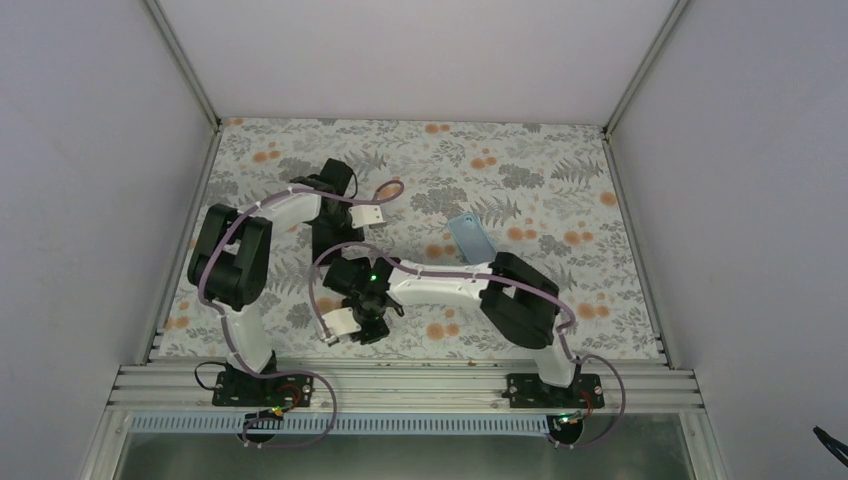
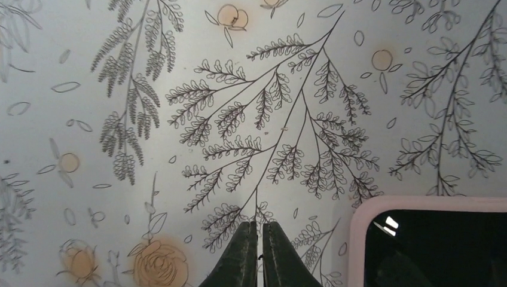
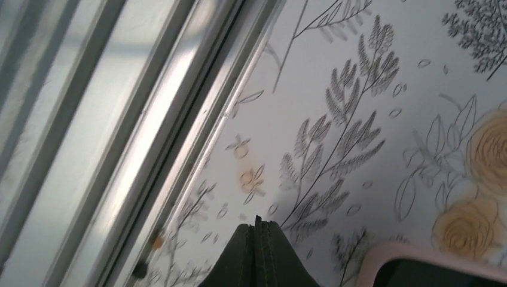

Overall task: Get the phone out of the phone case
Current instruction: Pick up the phone at the center of the board.

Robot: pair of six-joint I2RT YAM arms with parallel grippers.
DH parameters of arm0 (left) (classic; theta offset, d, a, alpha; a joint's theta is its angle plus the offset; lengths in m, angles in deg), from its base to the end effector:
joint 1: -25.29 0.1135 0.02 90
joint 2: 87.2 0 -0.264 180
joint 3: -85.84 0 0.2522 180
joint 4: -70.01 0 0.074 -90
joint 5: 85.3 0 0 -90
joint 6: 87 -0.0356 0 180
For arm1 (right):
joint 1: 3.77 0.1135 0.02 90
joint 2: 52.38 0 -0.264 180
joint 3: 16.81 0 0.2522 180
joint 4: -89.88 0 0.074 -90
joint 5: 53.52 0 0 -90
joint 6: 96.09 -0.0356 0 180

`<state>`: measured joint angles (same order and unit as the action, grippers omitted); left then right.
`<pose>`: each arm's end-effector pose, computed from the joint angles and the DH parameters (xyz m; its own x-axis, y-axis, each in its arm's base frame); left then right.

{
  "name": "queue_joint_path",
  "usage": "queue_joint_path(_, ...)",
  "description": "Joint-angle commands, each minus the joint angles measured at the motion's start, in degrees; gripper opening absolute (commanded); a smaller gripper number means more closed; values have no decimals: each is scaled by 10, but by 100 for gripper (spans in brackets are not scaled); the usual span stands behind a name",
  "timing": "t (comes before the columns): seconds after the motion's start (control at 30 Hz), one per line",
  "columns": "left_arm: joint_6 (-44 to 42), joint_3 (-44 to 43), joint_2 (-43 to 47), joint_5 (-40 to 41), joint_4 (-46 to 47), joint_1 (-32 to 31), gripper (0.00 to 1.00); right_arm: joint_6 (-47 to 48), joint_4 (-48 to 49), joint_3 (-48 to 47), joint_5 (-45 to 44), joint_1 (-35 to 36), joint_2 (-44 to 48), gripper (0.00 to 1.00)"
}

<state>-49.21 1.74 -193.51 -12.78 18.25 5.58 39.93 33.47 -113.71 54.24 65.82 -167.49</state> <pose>0.3329 -0.1306 0.1678 -0.2385 0.8861 -0.3974 0.9600 0.2769 0.0413 0.1294 0.3789 0.1697 0.4291 -0.8119 -0.3958 -0.8813 -0.4723 0.0134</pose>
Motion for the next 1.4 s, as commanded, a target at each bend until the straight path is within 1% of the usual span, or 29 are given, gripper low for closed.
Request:
queue_joint_path(0.0,2,-4,-29,-19,22,2,6,-5,43,-39,-3,2,-35,3)
queue_joint_path(0.27,5,-31,-62,-41,22,-4,5,-24,64,-91,-28,1,-91,3)
queue_joint_path(0.43,-3,-25,-75,-27,16,-8,5,-25,56,-109,-52,0,-112,3)
queue_joint_path(0.53,-11,-16,-76,-17,9,-8,4,-25,47,-106,-68,-9,-106,3)
queue_joint_path(0.67,-23,7,-65,-2,3,-7,2,-31,43,-76,-90,-32,-82,3)
queue_joint_path(0.93,-37,71,-20,33,0,0,2,-36,58,6,-111,-100,-5,3)
queue_joint_path(1.13,-23,104,5,14,-1,-3,2,-32,82,52,-114,-142,28,3)
queue_joint_path(1.23,-12,120,15,19,21,-2,2,-30,84,64,-118,-148,42,4)
queue_joint_path(1.37,9,120,38,47,72,8,2,-16,82,94,-91,-150,98,4)
